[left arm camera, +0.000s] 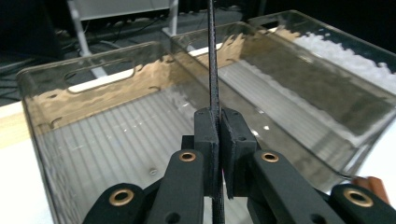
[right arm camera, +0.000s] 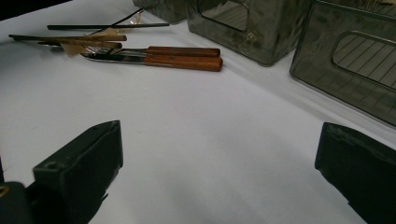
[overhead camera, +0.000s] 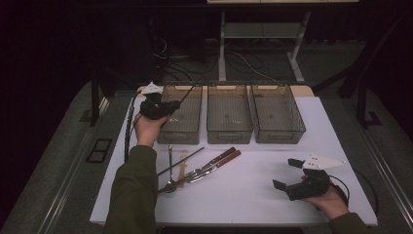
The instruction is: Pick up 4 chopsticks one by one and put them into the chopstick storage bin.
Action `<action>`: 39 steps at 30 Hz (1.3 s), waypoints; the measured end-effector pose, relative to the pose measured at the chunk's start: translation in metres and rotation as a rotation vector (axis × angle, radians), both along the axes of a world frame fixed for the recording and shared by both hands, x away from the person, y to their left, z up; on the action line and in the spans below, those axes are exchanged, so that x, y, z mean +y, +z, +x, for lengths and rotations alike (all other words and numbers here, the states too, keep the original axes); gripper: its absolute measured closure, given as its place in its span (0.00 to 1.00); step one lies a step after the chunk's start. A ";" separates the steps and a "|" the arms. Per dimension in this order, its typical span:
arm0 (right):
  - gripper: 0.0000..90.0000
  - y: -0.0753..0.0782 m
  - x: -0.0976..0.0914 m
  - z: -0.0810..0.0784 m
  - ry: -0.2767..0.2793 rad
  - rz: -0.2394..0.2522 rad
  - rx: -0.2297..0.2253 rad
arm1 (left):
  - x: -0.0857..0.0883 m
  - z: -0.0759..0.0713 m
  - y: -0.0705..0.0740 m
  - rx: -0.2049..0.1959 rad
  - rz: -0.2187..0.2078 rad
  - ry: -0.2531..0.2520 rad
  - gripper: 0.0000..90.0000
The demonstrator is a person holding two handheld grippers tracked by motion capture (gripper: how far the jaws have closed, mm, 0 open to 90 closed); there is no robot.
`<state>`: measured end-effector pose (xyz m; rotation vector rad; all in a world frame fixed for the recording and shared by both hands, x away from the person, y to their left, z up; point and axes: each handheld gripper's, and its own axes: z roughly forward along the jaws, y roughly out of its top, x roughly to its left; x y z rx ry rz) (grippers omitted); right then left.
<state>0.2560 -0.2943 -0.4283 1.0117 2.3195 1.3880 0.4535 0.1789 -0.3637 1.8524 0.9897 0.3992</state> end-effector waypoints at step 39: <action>0.01 0.001 -0.002 0.000 -0.007 0.020 0.001 | -0.003 0.016 -0.022 0.062 0.128 0.135 0.69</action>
